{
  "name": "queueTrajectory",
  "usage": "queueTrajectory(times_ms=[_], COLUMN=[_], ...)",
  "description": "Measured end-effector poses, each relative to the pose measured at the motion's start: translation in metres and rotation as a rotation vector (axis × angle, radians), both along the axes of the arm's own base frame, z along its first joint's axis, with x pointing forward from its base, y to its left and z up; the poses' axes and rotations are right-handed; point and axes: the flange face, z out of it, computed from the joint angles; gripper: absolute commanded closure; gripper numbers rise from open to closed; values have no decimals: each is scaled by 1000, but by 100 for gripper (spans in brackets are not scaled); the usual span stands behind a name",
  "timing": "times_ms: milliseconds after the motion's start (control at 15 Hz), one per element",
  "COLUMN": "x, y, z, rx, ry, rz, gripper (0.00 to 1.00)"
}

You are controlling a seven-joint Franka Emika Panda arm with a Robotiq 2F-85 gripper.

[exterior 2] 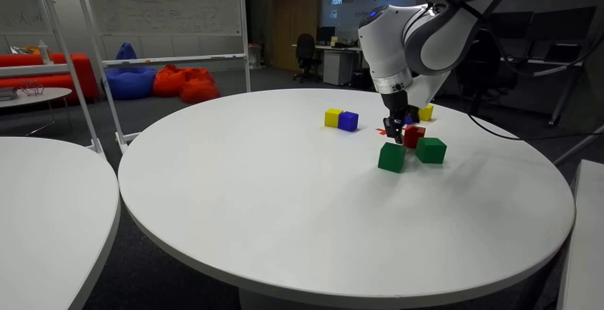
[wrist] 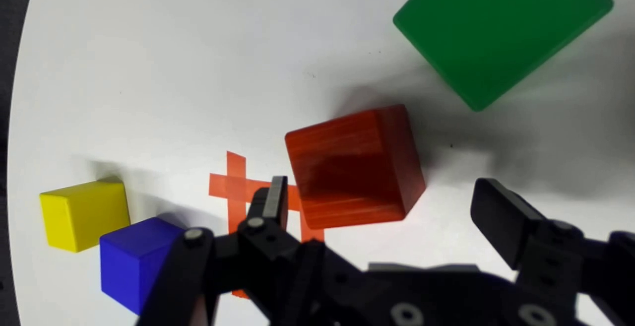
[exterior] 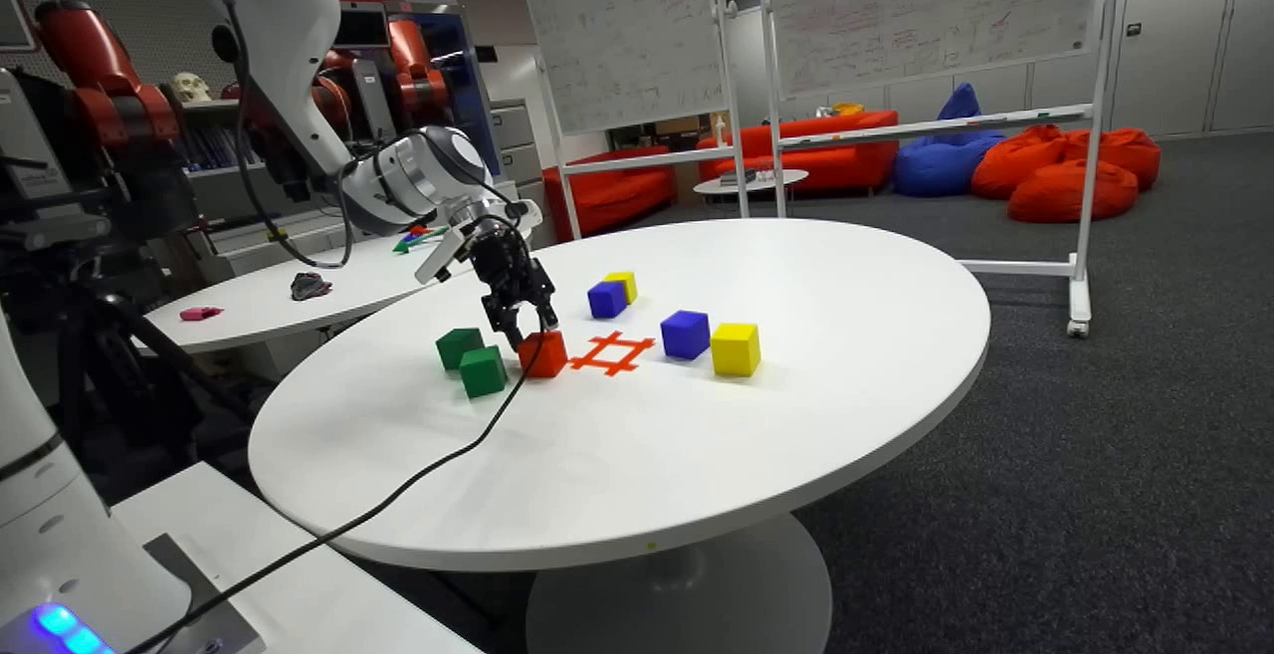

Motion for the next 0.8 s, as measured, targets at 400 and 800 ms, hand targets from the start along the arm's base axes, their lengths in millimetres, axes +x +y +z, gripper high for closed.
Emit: queueTrajectory(times_ms=[400, 800], x=[-2, -5], y=[-31, -39], z=[-4, -6], rx=[-5, -6], ry=[11, 18], rz=[-56, -71], gripper=[0, 0])
